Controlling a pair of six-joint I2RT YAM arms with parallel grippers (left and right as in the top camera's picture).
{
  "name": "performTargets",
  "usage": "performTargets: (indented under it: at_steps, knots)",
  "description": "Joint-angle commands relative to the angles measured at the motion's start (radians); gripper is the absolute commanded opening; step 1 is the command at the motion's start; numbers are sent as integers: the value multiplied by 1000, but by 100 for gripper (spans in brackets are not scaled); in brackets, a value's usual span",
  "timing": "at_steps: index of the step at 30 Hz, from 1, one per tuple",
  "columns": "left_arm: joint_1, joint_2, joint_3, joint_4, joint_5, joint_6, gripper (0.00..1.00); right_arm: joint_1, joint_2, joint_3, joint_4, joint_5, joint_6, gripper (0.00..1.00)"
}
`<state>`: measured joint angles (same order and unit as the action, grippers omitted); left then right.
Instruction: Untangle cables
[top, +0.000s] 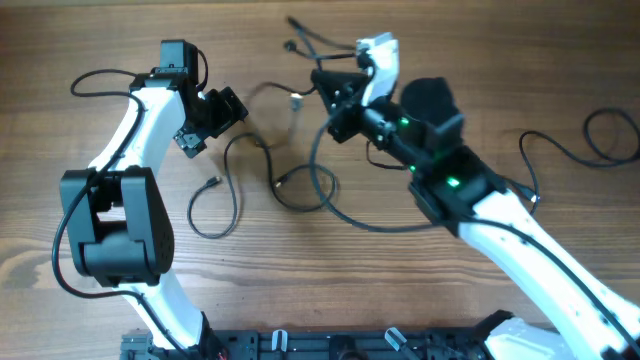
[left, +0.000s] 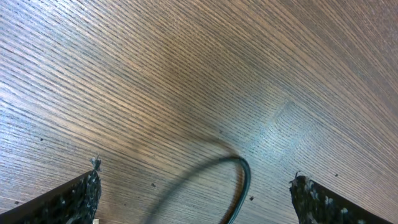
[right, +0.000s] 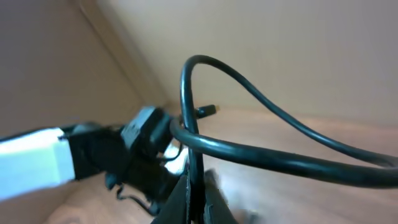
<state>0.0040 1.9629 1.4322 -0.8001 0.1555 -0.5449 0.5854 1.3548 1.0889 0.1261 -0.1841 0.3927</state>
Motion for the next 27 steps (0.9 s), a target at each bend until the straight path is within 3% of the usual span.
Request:
performTargets:
  at_steps: [1, 7, 15, 18, 27]
  knots:
    - [4, 14, -8, 3, 12, -14, 100, -16, -35, 18, -54, 254, -82, 4]
    - [4, 14, -8, 4, 12, -14, 100, -125, -32, 18, -261, 575, -75, 4]
    - [4, 14, -8, 4, 12, -14, 100, -336, 43, 17, -403, 569, -41, 4]
    - [4, 14, -8, 3, 12, -14, 100, -417, 77, 17, -425, 568, 46, 4]
    - [2, 14, -8, 4, 12, -14, 100, -652, 244, 17, -359, 497, 81, 4]
